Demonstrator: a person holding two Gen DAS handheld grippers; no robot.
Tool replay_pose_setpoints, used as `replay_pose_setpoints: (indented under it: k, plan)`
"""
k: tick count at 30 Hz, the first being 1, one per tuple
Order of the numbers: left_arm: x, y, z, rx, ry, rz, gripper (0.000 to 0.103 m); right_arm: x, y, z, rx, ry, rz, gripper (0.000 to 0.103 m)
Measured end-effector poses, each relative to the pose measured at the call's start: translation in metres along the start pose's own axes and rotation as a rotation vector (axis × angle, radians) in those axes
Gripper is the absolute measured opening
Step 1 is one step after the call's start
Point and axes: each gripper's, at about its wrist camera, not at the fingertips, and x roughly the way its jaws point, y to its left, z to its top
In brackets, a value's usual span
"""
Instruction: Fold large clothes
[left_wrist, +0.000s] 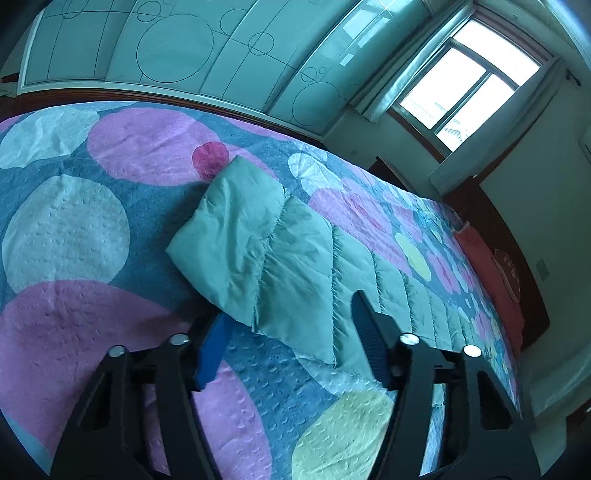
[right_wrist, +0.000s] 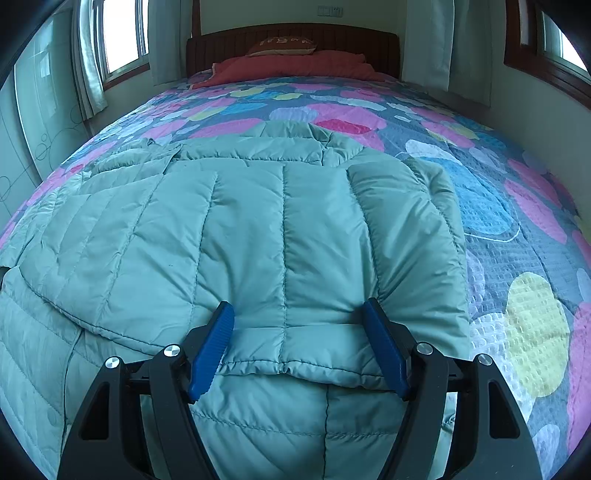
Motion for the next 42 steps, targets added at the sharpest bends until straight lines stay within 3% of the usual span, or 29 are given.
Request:
replay_pose_setpoints:
  k: [2,5,10,15,22,28,35,37,41,42]
  plan:
    - [0.006,0.002,0.003,-0.003,0.017,0.014,0.024,0.000,0.000,0.000,0.000,-0.001,0.001,0.071]
    - [0.009,-0.008,0.006,0.042,0.004,0.048,0.009,0.000,0.000,0.000,0.001,-0.002,0.001,0.071]
    - [-0.007,-0.065,0.004,0.257,-0.083,0.027,0.005,-0.001,-0.001,0.001,0.007,-0.004,0.004,0.071]
    - [-0.023,-0.142,-0.029,0.486,-0.104,-0.065,0.005,-0.003,-0.001,0.001,0.013,-0.008,0.009,0.071]
    - [-0.035,-0.249,-0.112,0.767,-0.027,-0.241,0.005,-0.004,-0.002,0.001,0.034,-0.018,0.030,0.071]
    - [-0.030,-0.301,-0.187,0.929,0.075,-0.332,0.005,-0.003,-0.004,0.002,0.050,-0.024,0.045,0.071]
    - [-0.017,-0.318,-0.256,1.060,0.177,-0.342,0.006,-0.003,-0.005,0.001,0.062,-0.026,0.054,0.071]
    - [-0.017,-0.318,-0.266,1.089,0.192,-0.332,0.010,-0.004,-0.005,0.000,0.062,-0.026,0.054,0.071]
    - [-0.027,-0.315,-0.268,1.102,0.193,-0.359,0.042,-0.004,-0.006,0.001,0.058,-0.022,0.048,0.071]
    - [-0.031,-0.314,-0.267,1.102,0.190,-0.368,0.044,-0.004,-0.006,0.002,0.056,-0.019,0.045,0.071]
